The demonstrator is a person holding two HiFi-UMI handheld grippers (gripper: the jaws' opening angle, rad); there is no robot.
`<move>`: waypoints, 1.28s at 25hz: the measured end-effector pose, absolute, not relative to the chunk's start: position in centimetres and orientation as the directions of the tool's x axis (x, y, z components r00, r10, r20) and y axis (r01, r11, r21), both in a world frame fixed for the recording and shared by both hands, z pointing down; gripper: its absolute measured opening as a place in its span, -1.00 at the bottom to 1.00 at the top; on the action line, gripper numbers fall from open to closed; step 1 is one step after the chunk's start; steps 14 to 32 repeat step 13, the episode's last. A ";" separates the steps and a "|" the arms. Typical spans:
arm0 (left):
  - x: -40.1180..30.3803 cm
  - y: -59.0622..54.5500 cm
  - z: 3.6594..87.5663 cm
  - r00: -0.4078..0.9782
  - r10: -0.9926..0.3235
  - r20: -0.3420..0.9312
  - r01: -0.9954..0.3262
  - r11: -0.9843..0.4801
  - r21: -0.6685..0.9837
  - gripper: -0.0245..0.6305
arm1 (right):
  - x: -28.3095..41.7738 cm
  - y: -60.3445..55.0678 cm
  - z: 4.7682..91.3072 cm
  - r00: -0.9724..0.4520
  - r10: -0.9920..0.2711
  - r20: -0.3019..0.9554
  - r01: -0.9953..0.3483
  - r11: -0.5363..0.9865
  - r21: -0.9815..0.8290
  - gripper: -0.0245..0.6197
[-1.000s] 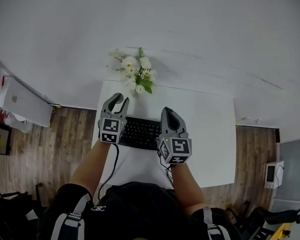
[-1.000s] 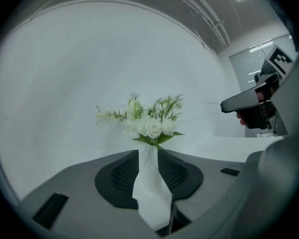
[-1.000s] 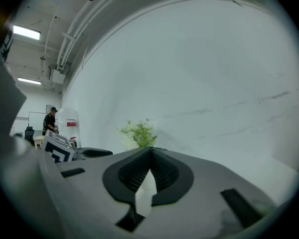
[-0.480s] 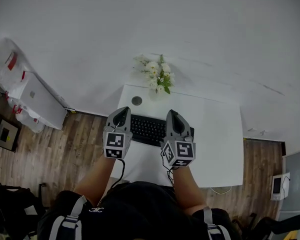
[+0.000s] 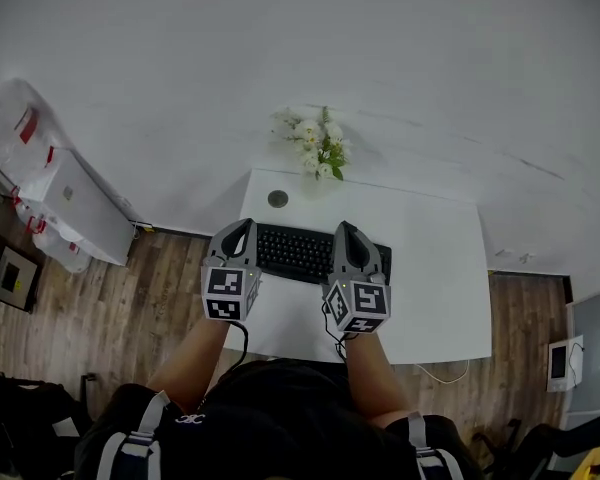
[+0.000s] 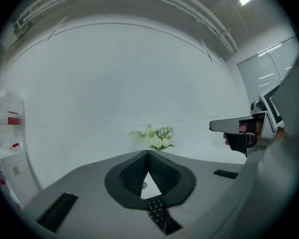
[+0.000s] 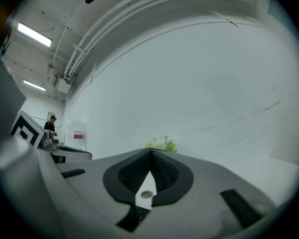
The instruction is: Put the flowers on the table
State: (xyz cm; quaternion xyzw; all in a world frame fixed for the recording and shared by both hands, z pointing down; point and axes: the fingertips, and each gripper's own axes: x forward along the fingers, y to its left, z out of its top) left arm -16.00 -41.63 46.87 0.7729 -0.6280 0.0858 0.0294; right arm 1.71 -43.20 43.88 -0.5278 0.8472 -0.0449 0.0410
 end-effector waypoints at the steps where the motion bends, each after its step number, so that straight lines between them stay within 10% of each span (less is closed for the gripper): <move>1: -15.9 -41.6 46.9 0.200 -0.965 0.172 -0.975 -0.212 -0.060 -0.92 | 1.8 -43.1 43.9 -0.438 -0.899 -0.017 -0.892 0.437 -0.116 -0.93; 32: -15.7 -41.9 47.9 0.207 -0.959 0.195 -0.974 -0.221 -0.055 -0.92 | 1.5 -43.2 44.5 -0.450 -0.893 0.006 -0.889 0.447 -0.103 -0.93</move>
